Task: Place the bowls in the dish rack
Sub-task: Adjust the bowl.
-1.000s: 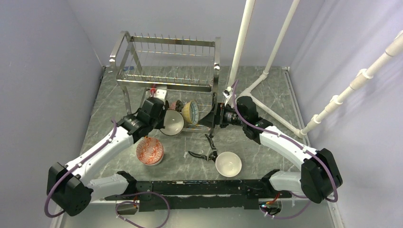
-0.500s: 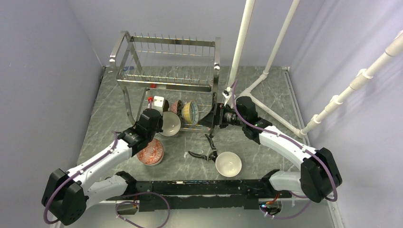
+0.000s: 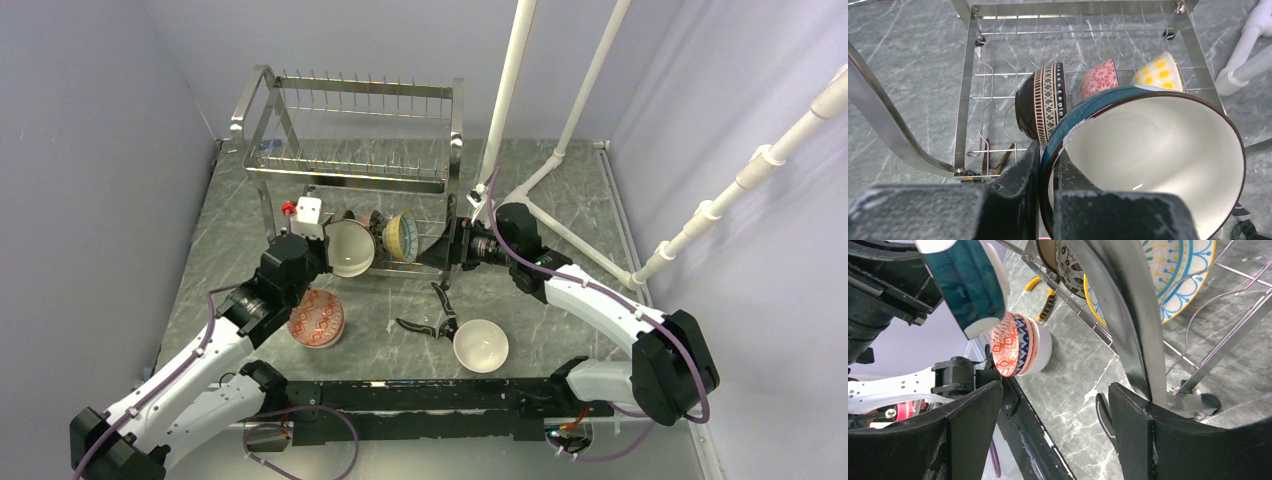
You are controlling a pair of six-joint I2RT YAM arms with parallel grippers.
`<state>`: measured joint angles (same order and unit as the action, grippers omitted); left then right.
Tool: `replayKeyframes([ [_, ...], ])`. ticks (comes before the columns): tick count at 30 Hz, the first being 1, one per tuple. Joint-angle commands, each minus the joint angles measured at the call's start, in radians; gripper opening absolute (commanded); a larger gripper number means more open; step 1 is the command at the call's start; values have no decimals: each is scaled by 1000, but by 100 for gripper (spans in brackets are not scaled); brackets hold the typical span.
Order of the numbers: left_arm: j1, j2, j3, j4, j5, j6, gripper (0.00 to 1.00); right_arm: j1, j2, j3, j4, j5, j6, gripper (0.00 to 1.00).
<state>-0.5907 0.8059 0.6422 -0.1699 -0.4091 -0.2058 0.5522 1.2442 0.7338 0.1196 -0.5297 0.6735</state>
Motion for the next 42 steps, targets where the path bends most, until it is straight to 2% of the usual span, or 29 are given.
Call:
replayKeyframes([
  [1, 0, -35, 65, 11, 15, -44, 3, -3, 12, 30, 25, 23, -16, 82],
  [7, -1, -35, 61, -20, 107, -97, 3, 2, -9, 28, 23, 12, -22, 85],
  [14, -29, 32, 78, 7, 201, -251, 3, 36, -25, 38, 9, 45, -36, 92],
  [24, -160, 143, 139, -36, 45, -315, 3, 124, 12, 87, -1, 103, -40, 93],
  [29, -185, 168, 159, -36, 41, -327, 3, 183, 85, 153, -68, 186, -45, 91],
  [33, -197, 171, 174, -51, 37, -344, 3, 212, 146, 208, -115, 240, -46, 75],
  [37, -198, 159, 170, -53, 49, -349, 3, 222, 164, 219, -129, 255, -38, 52],
  [42, -198, 157, 166, -75, 50, -366, 17, 224, 156, 221, -123, 250, -42, 8],
])
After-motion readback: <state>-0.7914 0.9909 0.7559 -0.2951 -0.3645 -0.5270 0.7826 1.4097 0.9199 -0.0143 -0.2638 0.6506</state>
